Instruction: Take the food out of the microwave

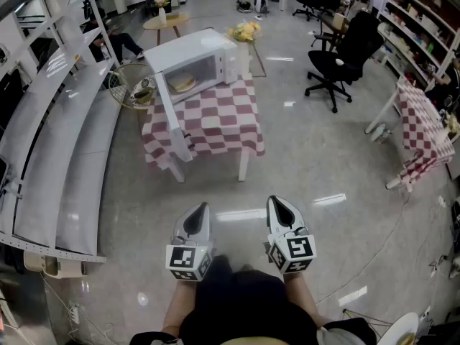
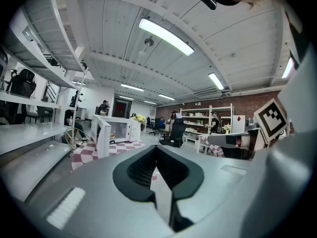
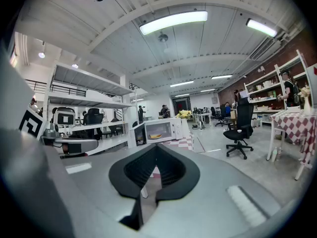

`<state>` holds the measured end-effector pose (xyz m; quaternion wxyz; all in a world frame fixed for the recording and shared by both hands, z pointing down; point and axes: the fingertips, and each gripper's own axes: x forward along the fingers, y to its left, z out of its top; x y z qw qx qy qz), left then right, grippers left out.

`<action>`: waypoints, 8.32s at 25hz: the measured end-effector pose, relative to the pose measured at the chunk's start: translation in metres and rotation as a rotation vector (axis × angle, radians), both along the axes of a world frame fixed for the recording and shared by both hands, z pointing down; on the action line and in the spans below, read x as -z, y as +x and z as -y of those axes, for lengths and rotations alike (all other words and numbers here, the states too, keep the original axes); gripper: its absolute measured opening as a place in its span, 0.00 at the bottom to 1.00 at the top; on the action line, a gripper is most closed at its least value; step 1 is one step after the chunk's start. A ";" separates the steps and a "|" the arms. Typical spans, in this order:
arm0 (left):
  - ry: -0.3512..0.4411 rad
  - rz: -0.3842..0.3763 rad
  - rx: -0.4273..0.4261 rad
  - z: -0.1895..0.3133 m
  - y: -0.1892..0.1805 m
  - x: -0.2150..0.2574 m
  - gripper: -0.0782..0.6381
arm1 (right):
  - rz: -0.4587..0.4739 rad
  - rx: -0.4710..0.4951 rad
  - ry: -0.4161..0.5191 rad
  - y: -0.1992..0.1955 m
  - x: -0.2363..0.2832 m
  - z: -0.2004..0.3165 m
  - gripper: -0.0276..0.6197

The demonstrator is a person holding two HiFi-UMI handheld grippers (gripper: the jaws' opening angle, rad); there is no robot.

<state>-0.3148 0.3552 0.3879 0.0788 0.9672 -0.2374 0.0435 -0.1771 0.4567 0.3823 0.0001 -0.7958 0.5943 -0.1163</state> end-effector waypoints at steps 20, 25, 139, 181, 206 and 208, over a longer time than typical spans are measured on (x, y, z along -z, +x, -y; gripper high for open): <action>-0.012 -0.028 0.036 -0.051 0.001 -0.016 0.12 | 0.026 0.050 0.006 -0.009 -0.022 -0.043 0.04; -0.011 -0.019 0.034 -0.062 0.005 -0.017 0.12 | 0.042 0.055 0.011 -0.005 -0.024 -0.050 0.04; -0.036 -0.024 -0.001 0.197 0.195 -0.024 0.12 | 0.056 0.050 -0.047 0.169 -0.032 0.214 0.04; -0.037 -0.003 0.169 0.303 0.304 -0.039 0.12 | 0.070 0.225 -0.077 0.291 -0.056 0.338 0.05; -0.030 0.016 0.241 0.296 0.313 -0.047 0.12 | 0.095 0.309 -0.072 0.298 -0.066 0.342 0.04; -0.025 0.018 0.245 0.296 0.311 -0.046 0.12 | 0.096 0.311 -0.077 0.297 -0.067 0.341 0.05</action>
